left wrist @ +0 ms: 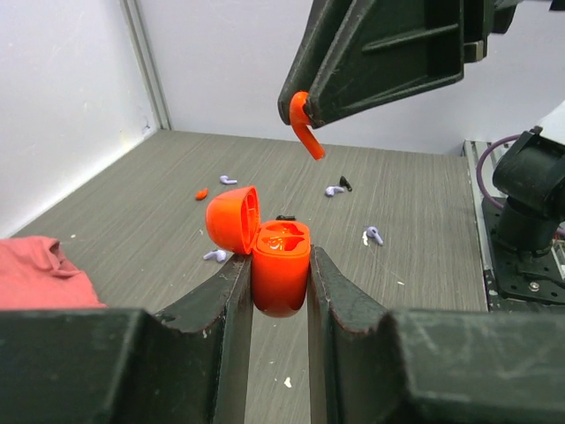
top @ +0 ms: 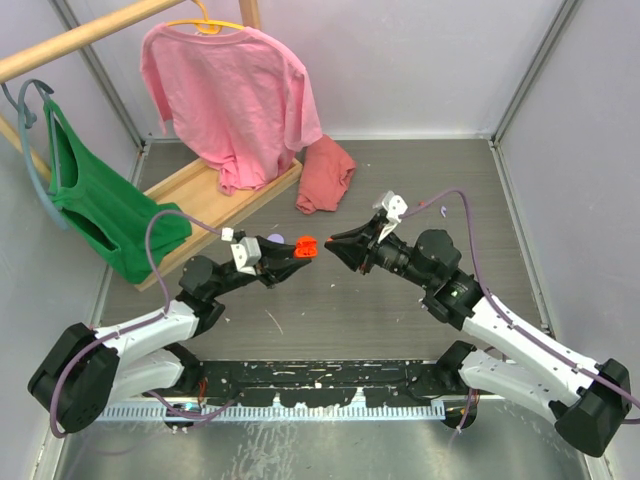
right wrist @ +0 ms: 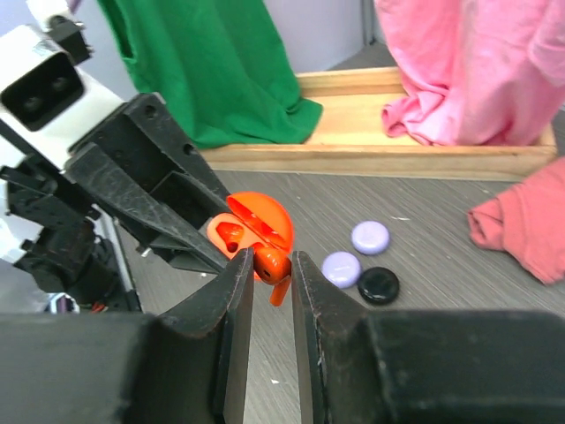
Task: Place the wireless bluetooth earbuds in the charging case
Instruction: Place the earbud in the charging case.
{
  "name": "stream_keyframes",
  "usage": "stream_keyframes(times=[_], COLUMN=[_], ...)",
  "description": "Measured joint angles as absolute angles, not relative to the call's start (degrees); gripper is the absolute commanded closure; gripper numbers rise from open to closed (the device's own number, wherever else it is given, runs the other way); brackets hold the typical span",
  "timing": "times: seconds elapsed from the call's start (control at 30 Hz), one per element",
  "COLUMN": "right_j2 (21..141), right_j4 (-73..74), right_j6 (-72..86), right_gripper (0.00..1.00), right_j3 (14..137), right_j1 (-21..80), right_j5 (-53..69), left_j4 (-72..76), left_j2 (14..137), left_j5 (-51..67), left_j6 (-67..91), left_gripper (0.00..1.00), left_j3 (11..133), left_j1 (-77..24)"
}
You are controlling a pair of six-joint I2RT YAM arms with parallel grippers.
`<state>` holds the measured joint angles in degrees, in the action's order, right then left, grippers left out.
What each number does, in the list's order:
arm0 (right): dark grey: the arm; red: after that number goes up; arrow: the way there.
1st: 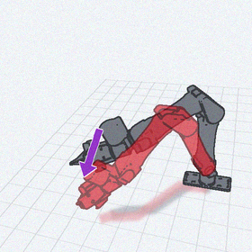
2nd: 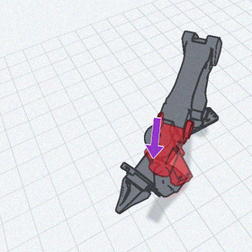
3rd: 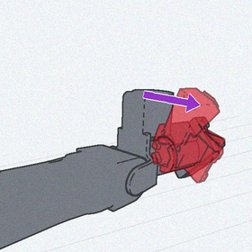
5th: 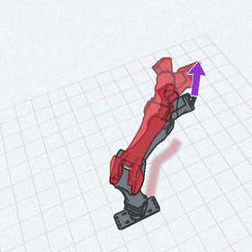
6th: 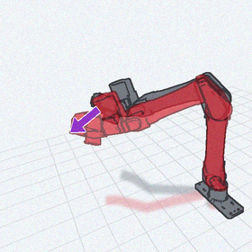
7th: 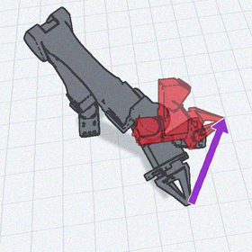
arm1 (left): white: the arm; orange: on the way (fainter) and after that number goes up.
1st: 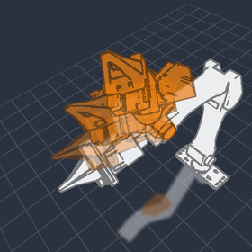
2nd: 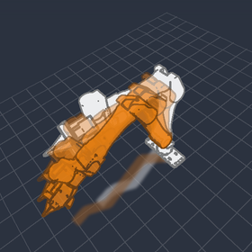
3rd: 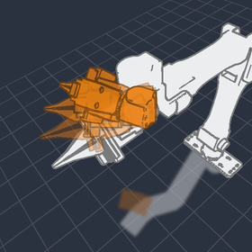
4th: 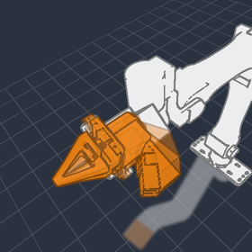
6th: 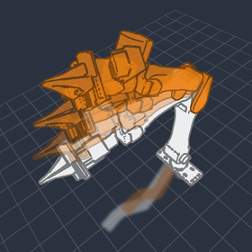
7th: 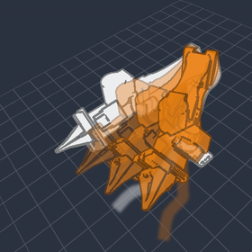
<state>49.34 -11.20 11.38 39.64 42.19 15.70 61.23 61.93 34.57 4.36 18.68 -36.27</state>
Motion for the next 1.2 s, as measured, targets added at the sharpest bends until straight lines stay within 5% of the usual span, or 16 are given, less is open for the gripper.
stream_keyframes(times=[0.53, 1.2], right_j2=[51.22, 56.31], right_j4=[-30.50, -37.23], right_j6=[15.53, 15.14], right_gripper=[0.87, 0.88], right_j3=[34.13, 33.08], right_j1=[45.30, 48.71], right_j5=[19.53, 16.51], left_j4=[64.97, 67.44], left_j2=[61.93, 61.84], left_j5=[35.92, 35.83], left_j6=[9.98, 13.80], left_gripper=[0.95, 0.97], left_j3=[18.76, 18.76], left_j1=[-36.27, -36.45])
